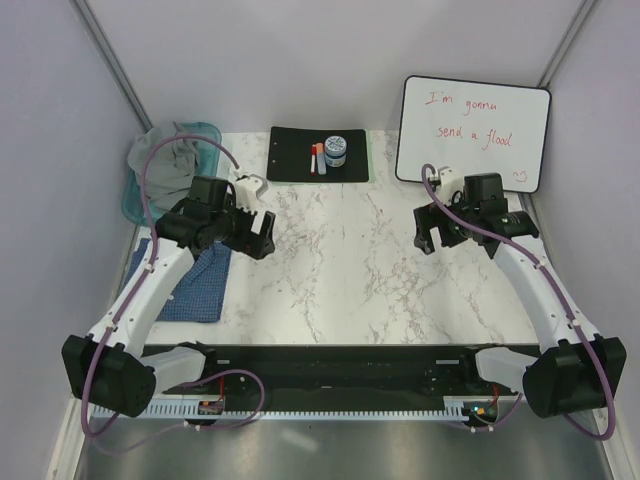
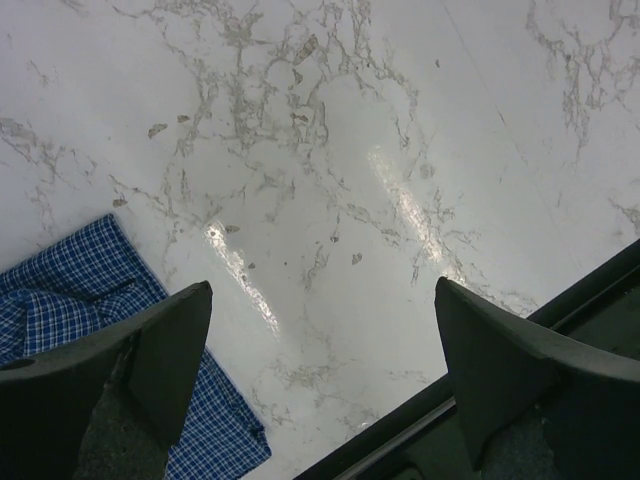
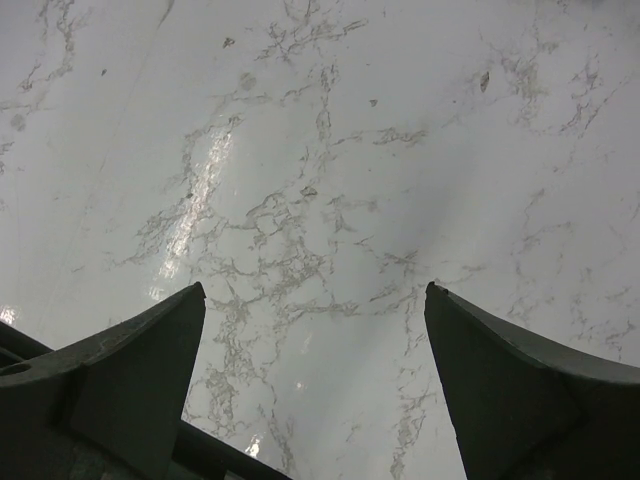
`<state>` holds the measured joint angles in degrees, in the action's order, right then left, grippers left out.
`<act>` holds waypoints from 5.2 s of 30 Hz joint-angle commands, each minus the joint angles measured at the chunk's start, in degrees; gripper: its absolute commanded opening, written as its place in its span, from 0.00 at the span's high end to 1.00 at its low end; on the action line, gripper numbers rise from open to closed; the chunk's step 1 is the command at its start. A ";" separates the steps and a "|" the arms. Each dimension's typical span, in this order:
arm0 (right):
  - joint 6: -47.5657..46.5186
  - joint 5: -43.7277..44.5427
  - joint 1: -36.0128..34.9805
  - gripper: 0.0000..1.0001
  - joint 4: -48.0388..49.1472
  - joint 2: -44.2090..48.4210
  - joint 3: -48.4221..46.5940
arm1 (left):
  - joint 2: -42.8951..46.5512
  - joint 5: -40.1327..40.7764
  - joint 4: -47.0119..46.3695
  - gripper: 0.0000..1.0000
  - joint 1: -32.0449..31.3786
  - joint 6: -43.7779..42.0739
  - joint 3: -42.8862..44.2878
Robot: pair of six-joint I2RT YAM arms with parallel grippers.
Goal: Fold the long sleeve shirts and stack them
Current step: Grab the shirt from the pile, then move the shirt to the center of the board, then flatten the shirt out
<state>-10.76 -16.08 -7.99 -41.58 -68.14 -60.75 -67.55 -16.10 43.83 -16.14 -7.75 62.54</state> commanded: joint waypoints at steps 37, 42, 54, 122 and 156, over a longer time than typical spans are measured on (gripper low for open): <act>-0.57 -0.62 3.68 0.02 -1.39 -6.84 -1.04 | -78.54 34.47 -23.45 0.50 23.17 -14.13 67.54; -0.40 -1.59 3.77 0.02 -1.57 -5.95 -1.47 | -72.91 36.05 -23.18 0.98 23.43 -17.30 70.08; 0.66 -5.63 4.73 0.02 -1.66 -4.02 -2.61 | -35.32 12.41 -12.73 0.98 10.10 -16.07 66.75; -17.62 8.25 2.09 1.00 -7.10 -23.37 -13.52 | -34.12 -1.66 -11.85 0.89 3.39 -13.25 5.03; -12.80 8.70 7.72 1.00 -13.00 -9.91 -23.53 | -34.74 -16.14 -19.84 0.26 -38.35 4.40 2.58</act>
<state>-26.46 -5.93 -0.82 -54.41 -81.41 -81.58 -97.65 -30.30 26.85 -53.54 -8.01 61.56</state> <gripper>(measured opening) 0.007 0.813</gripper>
